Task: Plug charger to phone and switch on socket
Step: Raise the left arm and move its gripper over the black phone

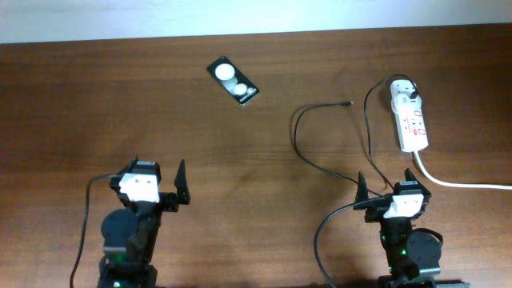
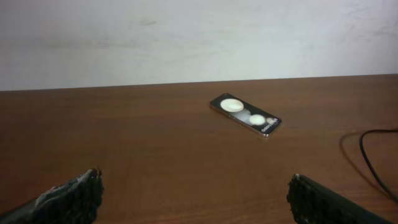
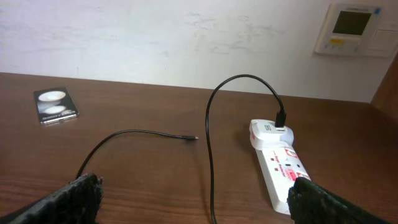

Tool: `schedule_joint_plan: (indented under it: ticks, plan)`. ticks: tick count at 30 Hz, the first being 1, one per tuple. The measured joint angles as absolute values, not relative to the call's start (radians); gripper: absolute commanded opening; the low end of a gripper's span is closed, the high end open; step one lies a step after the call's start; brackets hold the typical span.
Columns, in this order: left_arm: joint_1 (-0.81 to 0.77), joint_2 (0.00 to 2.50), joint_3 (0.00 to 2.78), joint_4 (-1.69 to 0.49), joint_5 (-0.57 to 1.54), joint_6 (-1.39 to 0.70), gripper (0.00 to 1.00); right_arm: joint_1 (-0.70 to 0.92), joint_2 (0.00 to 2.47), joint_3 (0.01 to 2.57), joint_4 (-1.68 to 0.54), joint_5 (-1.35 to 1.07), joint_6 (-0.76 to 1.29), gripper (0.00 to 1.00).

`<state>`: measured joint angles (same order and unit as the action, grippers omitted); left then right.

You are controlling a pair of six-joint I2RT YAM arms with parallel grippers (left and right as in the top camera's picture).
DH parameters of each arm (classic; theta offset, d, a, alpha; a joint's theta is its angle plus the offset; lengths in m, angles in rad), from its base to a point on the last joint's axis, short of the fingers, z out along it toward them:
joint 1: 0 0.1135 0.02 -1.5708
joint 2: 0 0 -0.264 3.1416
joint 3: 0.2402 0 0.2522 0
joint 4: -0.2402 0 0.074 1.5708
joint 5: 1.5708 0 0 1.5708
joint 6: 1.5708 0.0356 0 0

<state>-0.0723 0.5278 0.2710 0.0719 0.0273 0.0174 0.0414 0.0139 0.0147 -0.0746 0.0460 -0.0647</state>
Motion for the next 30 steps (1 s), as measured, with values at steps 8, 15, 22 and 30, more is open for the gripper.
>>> schedule_joint_plan:
  ticks: [8, 15, 22, 30]
  plan:
    - [-0.072, 0.696, 0.356, 0.07, 0.035, 0.017, 0.99, 0.041, 0.014, 0.015, -0.075, 0.046, -0.065, 0.99]
    - [-0.072, 0.76, 0.403, 0.068, 0.059, 0.017, 0.99, 0.041, 0.014, 0.015, -0.075, 0.046, -0.064, 0.98]
    - [-0.072, 0.809, 0.431, 0.065, 0.072, 0.017, 0.99, 0.041, 0.014, 0.015, -0.075, 0.046, -0.065, 0.99]
    - [-0.072, 0.899, 0.558, -0.081, 0.076, 0.017, 0.99, 0.041, 0.014, 0.015, -0.075, 0.046, -0.064, 0.99]
